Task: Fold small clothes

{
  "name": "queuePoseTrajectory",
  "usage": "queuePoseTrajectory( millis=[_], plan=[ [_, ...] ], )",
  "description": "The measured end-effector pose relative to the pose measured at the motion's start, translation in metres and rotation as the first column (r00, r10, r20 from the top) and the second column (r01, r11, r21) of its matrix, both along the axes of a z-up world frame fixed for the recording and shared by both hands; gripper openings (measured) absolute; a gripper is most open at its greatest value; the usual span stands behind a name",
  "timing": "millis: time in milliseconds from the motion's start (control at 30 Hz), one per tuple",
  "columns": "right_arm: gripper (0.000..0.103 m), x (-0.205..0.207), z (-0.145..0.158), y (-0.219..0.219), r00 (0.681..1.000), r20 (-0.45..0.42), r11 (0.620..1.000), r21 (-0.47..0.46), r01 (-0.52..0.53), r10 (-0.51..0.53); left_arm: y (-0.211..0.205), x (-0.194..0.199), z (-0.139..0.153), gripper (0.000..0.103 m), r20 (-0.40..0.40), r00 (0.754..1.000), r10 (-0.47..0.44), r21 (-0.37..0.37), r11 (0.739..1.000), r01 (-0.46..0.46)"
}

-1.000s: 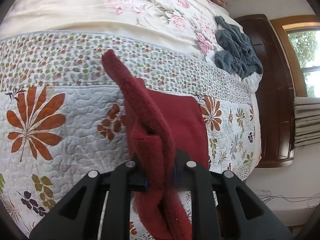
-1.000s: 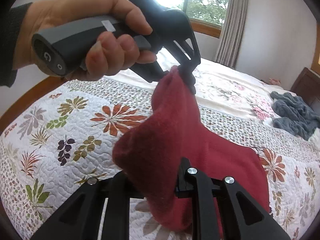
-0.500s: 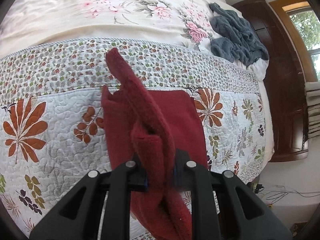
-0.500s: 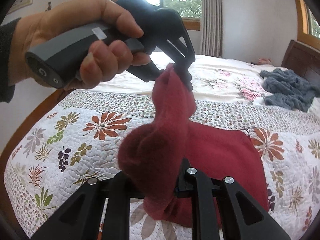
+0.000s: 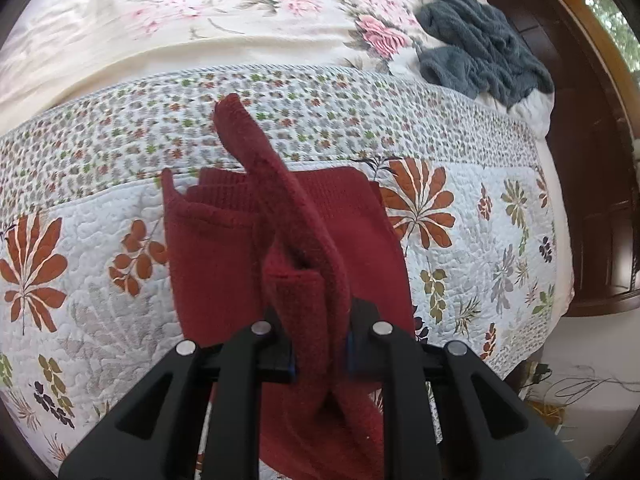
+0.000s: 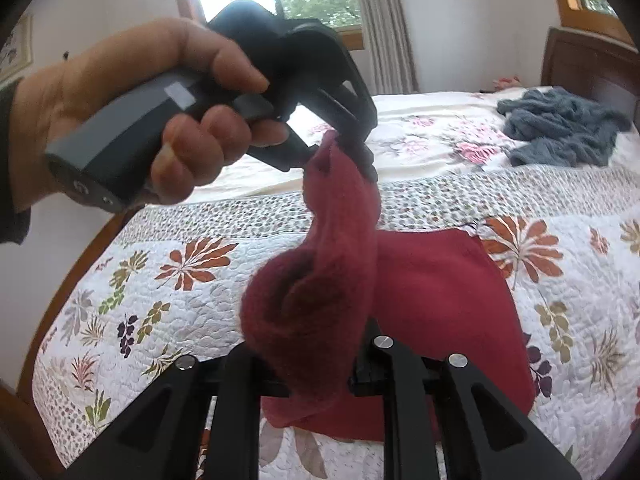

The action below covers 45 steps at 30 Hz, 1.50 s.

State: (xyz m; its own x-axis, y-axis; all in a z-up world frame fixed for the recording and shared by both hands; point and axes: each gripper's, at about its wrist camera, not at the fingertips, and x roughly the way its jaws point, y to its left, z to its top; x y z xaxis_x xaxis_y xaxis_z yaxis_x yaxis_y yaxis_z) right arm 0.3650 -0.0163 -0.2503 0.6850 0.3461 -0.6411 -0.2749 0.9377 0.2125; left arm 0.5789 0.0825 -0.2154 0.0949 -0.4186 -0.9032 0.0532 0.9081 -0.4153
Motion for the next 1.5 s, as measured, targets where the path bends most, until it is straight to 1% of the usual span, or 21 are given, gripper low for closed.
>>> queuePoseTrajectory(
  millis=[233,367,567,733,833,900,933,1000,1100,1133,1200,1267,1300,1367,1400,1433,1467,1500],
  plan=[
    [0.017,0.002,-0.018,-0.03,0.999,-0.022,0.998,0.054,0.04,-0.039,-0.032,0.005,-0.023,0.014,-0.02,1.0,-0.02,0.043,0.999,0.021],
    [0.017,0.001,-0.032,-0.048,0.997,-0.043,0.993,0.096,0.069,-0.065,-0.052,0.007,-0.035,0.014,-0.032,0.999,-0.037,0.087,0.995,0.04],
    [0.017,-0.001,-0.05,-0.07,0.992,-0.072,0.983,0.15,0.109,-0.099,-0.088,0.008,-0.055,0.014,-0.051,0.996,-0.068,0.172,0.982,0.076],
    [0.017,-0.002,-0.065,-0.092,0.988,-0.104,0.971,0.2,0.134,-0.115,-0.119,0.007,-0.069,0.014,-0.06,0.995,-0.082,0.26,0.961,0.095],
    [0.017,0.0,-0.075,-0.108,0.983,-0.137,0.952,0.265,0.152,-0.119,-0.134,0.006,-0.074,0.015,-0.06,0.995,-0.078,0.317,0.944,0.093],
    [0.017,0.0,-0.083,-0.118,0.98,-0.158,0.937,0.309,0.162,-0.117,-0.147,0.007,-0.079,0.015,-0.053,0.996,-0.073,0.364,0.927,0.087],
    [0.017,0.001,-0.089,-0.125,0.978,-0.178,0.923,0.348,0.166,-0.109,-0.152,0.007,-0.081,0.015,-0.053,0.996,-0.072,0.383,0.92,0.086],
    [0.017,0.004,-0.097,-0.134,0.975,-0.199,0.911,0.377,0.167,-0.097,-0.162,0.007,-0.088,0.015,-0.046,0.997,-0.066,0.421,0.904,0.079],
    [0.017,0.006,-0.11,-0.15,0.968,-0.24,0.875,0.45,0.18,-0.075,-0.176,0.006,-0.097,0.017,-0.028,0.998,-0.056,0.451,0.89,0.063],
    [0.017,0.007,-0.115,-0.156,0.964,-0.256,0.863,0.468,0.189,-0.072,-0.18,0.005,-0.1,0.019,-0.02,0.998,-0.053,0.452,0.89,0.056],
    [0.017,0.006,-0.121,-0.162,0.96,-0.271,0.859,0.473,0.195,-0.069,-0.183,0.003,-0.103,0.023,-0.001,0.999,-0.035,0.427,0.903,0.032],
    [0.017,0.006,-0.128,-0.167,0.954,-0.295,0.846,0.493,0.201,-0.055,-0.18,0.003,-0.103,0.038,0.019,1.0,0.002,0.352,0.936,-0.008],
    [0.017,0.006,-0.133,-0.17,0.949,-0.311,0.834,0.512,0.205,-0.043,-0.174,0.002,-0.102,0.041,0.047,0.998,0.037,0.275,0.96,-0.048],
    [0.017,0.008,-0.14,-0.175,0.942,-0.337,0.811,0.546,0.208,-0.015,-0.167,0.0,-0.1,0.049,0.082,0.994,0.066,0.195,0.977,-0.081],
    [0.018,0.009,-0.145,-0.178,0.936,-0.353,0.805,0.556,0.208,0.002,-0.159,-0.001,-0.1,0.051,0.096,0.992,0.083,0.139,0.986,-0.096],
    [0.019,0.01,-0.149,-0.181,0.929,-0.37,0.794,0.569,0.212,0.017,-0.152,-0.002,-0.1,0.056,0.102,0.99,0.096,0.098,0.99,-0.106],
    [0.024,0.012,-0.151,-0.184,0.924,-0.381,0.784,0.583,0.216,0.029,-0.146,-0.003,-0.099,0.057,0.106,0.989,0.102,0.076,0.991,-0.111],
    [0.033,0.014,-0.155,-0.188,0.916,-0.399,0.765,0.603,0.227,0.043,-0.135,-0.005,-0.096,0.058,0.118,0.987,0.11,0.052,0.992,-0.117]
  ],
)
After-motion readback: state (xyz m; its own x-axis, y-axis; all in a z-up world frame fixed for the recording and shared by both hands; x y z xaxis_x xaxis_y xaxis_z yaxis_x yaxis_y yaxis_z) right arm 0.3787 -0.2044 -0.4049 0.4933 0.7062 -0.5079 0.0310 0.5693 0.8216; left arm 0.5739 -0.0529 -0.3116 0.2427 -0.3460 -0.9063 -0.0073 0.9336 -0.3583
